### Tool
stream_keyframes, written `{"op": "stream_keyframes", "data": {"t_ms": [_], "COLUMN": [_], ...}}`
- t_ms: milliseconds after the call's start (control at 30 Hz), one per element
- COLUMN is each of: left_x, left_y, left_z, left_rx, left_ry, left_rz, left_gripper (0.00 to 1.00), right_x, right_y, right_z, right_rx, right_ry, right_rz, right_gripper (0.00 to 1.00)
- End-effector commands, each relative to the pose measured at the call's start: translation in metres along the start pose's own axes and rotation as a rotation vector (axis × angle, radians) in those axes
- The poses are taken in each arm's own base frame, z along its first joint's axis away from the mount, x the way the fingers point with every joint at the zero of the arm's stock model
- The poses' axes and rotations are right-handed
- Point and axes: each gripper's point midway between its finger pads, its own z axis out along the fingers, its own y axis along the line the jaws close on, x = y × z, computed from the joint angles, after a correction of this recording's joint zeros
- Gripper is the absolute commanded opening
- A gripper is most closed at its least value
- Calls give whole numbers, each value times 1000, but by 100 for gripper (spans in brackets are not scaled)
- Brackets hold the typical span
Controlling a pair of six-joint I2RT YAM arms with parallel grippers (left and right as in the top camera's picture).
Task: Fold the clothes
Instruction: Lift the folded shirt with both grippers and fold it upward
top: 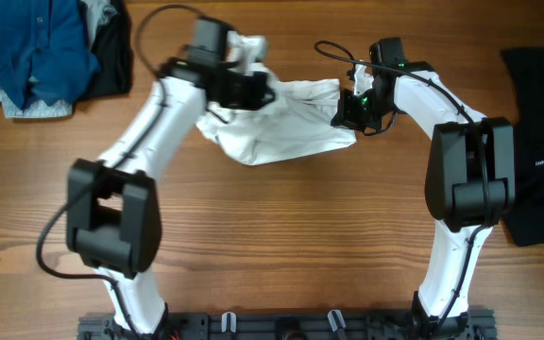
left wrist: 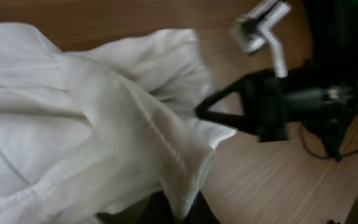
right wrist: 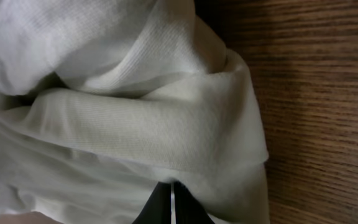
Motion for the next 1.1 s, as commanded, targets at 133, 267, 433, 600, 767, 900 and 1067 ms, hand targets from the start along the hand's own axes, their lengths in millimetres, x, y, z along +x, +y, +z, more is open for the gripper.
{"op": "stream_keyframes", "data": {"t_ms": [133, 267, 433, 600, 767, 900, 1067], "left_x": [-10, -18, -28, -29, -29, -30, -54], "left_y": [-72, -87, -92, -93, -93, -93, -75], "left_z": [30, 33, 31, 31, 31, 30, 12], "left_rx": [-8, 24, 48, 52, 51, 52, -5], "left_ry": [-99, -142, -181, -187, -186, -189, -285], "left_rz": [60, 41, -14, -9, -10, -8, -19], "left_gripper": [4, 4, 4, 26, 25, 33, 64], "right_x": [11, 10, 10, -6, -54, -84, -86], "right_y": [-9, -9, -9, 5, 20, 21, 20], "right_z": [14, 14, 14, 2, -63, -133, -178], "right_rx": [7, 3, 2, -102, -224, -262, -250], "right_ry": [49, 48, 45, 9, -146, -303, -386], "right_rz": [30, 35, 35, 32, 27, 28, -16], "right_gripper": [4, 4, 4, 4, 4, 4, 6]}}
